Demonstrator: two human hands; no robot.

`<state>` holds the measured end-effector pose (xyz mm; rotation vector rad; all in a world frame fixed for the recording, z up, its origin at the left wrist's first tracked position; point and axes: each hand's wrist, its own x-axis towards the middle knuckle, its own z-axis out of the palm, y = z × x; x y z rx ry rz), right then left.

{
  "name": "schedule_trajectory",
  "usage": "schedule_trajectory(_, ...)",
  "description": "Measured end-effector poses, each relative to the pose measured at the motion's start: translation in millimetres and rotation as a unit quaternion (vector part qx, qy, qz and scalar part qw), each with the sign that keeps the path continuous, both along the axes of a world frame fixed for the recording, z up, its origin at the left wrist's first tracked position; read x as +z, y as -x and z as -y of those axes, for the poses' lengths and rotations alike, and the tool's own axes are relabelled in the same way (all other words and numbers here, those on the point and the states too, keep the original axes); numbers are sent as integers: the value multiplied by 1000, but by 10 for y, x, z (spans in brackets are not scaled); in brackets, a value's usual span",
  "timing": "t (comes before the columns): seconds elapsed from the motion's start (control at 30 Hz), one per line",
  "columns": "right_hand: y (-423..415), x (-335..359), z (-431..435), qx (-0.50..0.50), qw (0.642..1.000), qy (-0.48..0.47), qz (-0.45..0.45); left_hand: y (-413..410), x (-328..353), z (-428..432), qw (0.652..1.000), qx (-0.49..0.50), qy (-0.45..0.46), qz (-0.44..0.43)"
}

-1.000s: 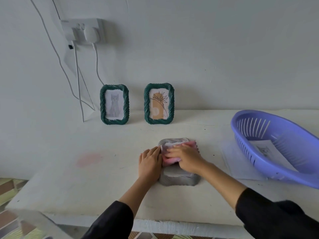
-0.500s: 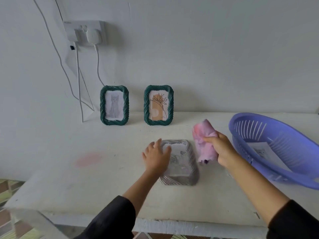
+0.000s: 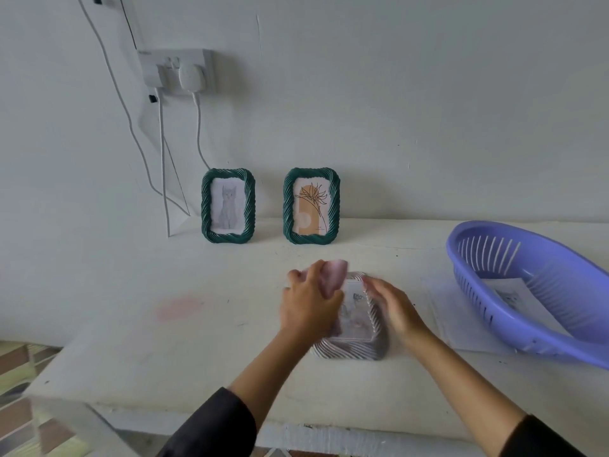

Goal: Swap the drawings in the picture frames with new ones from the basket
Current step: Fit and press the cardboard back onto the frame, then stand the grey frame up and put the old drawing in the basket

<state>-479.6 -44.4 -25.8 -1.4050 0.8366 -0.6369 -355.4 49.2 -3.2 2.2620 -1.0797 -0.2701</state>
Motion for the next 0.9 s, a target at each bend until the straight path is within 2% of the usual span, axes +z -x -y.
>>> schedule_trajectory(0.03, 32, -55, 57, -17, 987, 126, -101, -132, -14, -68, 999, 30, -10, 24)
schedule_trajectory(0.07, 70, -124, 106, -20, 958, 220, -185, -282, -33, -151, 997, 64, -23, 45)
schedule_trajectory(0.1, 105, -201, 149, -14, 932, 269, -241, -441, -67, -235, 993, 99, -39, 60)
schedule_trajectory(0.17, 152, -357, 204, 0, 906, 302, -298, -746, -180, -405, 980, 152, -92, 87)
schedule_trajectory(0.23, 150, -447, 207, 12, 881, 338, -331, -933, -323, -543, 966, 162, -176, 101)
schedule_trajectory(0.3, 136, -458, 209, 8, 872, 352, -341, -996, -463, -624, 962, 158, -204, 94)
schedule_trajectory(0.4, 139, -443, 202, 9, 869, 360, -340, -1025, -551, -649, 964, 159, -186, 102)
schedule_trajectory(0.53, 154, -392, 181, 9, 880, 335, -338, -1017, -514, -632, 965, 166, -189, 74)
schedule_trajectory(0.63, 171, -353, 138, -23, 887, 314, -339, -919, -442, -553, 970, 201, -107, 89)
schedule_trajectory(0.7, 168, -313, 90, -38, 863, 330, -379, -760, -377, -457, 971, 183, -48, 143)
schedule_trajectory(0.73, 156, -291, 63, -40, 849, 339, -403, -652, -354, -401, 974, 149, -49, 165)
schedule_trajectory(0.8, 123, -243, 0, -39, 826, 349, -440, -407, -341, -276, 976, 68, -108, 179)
schedule_trajectory(0.9, 72, -231, -47, -35, 818, 351, -455, -144, -386, -80, 974, 31, -189, 120)
